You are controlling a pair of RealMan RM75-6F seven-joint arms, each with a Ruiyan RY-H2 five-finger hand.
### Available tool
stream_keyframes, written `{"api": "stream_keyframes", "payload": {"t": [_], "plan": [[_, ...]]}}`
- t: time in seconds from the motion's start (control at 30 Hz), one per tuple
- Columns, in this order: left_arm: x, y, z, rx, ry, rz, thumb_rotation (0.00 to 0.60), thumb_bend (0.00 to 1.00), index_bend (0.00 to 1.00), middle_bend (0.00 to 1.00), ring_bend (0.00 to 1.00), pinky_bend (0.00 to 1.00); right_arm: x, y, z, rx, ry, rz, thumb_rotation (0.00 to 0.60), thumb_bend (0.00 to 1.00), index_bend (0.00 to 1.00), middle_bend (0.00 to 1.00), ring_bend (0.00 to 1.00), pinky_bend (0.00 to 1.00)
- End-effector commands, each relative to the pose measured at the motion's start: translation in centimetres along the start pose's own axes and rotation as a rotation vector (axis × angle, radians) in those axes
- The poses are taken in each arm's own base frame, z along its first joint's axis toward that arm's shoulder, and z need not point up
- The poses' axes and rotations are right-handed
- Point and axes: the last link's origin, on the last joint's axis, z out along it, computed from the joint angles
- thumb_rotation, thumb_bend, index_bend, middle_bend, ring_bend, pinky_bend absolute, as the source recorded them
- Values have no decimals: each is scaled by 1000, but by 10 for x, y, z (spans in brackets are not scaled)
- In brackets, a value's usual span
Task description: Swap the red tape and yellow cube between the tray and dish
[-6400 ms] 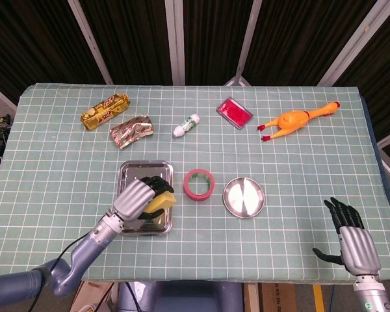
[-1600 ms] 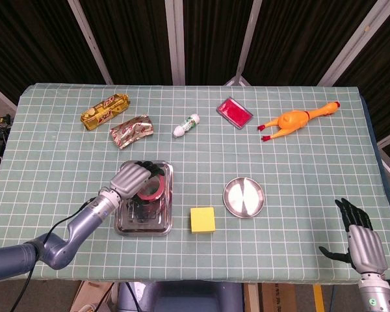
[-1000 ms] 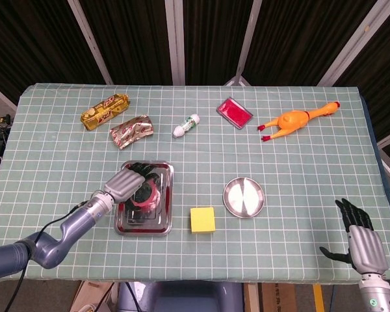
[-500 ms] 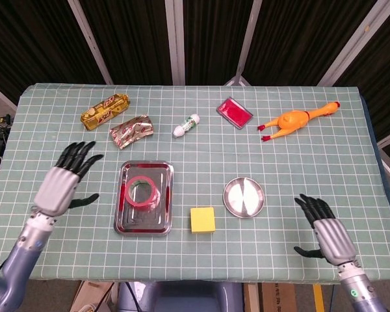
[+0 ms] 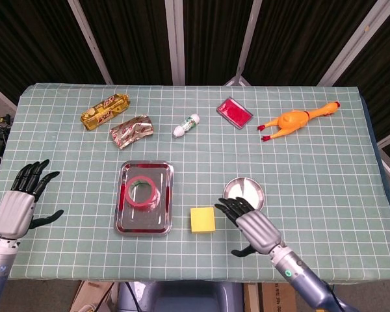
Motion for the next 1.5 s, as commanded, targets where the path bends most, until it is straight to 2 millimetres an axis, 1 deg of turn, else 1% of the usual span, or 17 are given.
{"api": "stream_keyframes", "payload": {"t": [0.03, 0.07, 0.23, 0.43, 0.5, 0.57, 0.63, 0.7, 0.77, 0.83, 0.97, 1.1, 1.2, 1.3, 1.33, 1.4, 1.5], "plan": [[-1, -1, 0, 5, 9, 8, 600, 0, 189, 0, 0, 69, -14, -26, 37, 42, -36, 11, 600, 19, 0, 0, 0, 0], [0, -2, 0, 9, 15, 12, 600, 0, 189, 0, 0, 69, -19, -27, 44, 37, -44, 14, 600, 19, 0, 0, 0, 0], [4, -3, -1, 18, 43, 11, 600, 0, 189, 0, 0, 69, -31, -28, 63, 15, -69, 21, 600, 19, 0, 0, 0, 0], [7, -8, -2, 32, 59, 6, 600, 0, 189, 0, 0, 69, -38, -24, 80, -11, -58, 13, 600, 19, 0, 0, 6, 0], [7, -9, -1, 38, 61, 5, 600, 0, 190, 0, 0, 69, -39, -23, 84, -21, -43, 8, 600, 19, 7, 3, 53, 0], [7, -9, -1, 39, 64, 2, 600, 0, 190, 0, 0, 69, -39, -22, 85, -28, -33, 9, 600, 19, 40, 28, 155, 5], [7, -9, -1, 38, 64, -1, 600, 0, 190, 0, 0, 69, -40, -21, 86, -30, -28, 7, 600, 46, 84, 82, 246, 11], [7, -8, -1, 35, 63, -5, 600, 0, 191, 0, 0, 69, -40, -20, 86, -29, -23, 1, 600, 124, 148, 177, 327, 12], [6, -7, -1, 32, 60, -11, 600, 0, 194, 0, 0, 69, -42, -19, 87, -30, -13, -5, 600, 178, 202, 245, 354, 13], [5, -7, -1, 30, 59, -13, 600, 0, 198, 0, 0, 69, -44, -19, 87, -30, -14, -4, 600, 208, 252, 297, 380, 13], [6, -7, 0, 32, 69, -17, 600, 0, 202, 0, 0, 69, -43, -17, 88, -26, -1, -11, 600, 255, 309, 349, 433, 34], [7, -9, 0, 46, 78, -23, 600, 0, 203, 0, 0, 69, -31, -13, 85, -30, 52, -12, 600, 298, 327, 366, 452, 61], [7, -9, -1, 45, 79, -22, 600, 0, 203, 0, 0, 69, -12, -6, 80, -43, 105, -16, 600, 300, 327, 366, 454, 61], [7, -9, -1, 45, 78, -21, 600, 0, 203, 0, 0, 69, 7, 3, 74, -66, 144, -13, 600, 301, 327, 366, 457, 61], [6, -8, 0, 45, 78, -20, 600, 0, 203, 0, 0, 69, 14, 10, 72, -82, 156, -23, 600, 301, 327, 366, 457, 61], [5, -8, 0, 47, 75, -17, 600, 0, 203, 0, 0, 69, 21, 19, 69, -103, 162, -34, 600, 301, 327, 366, 457, 61], [4, -7, 0, 47, 68, -13, 600, 0, 203, 0, 0, 69, 26, 34, 66, -135, 138, -29, 600, 300, 327, 366, 457, 61]]}}
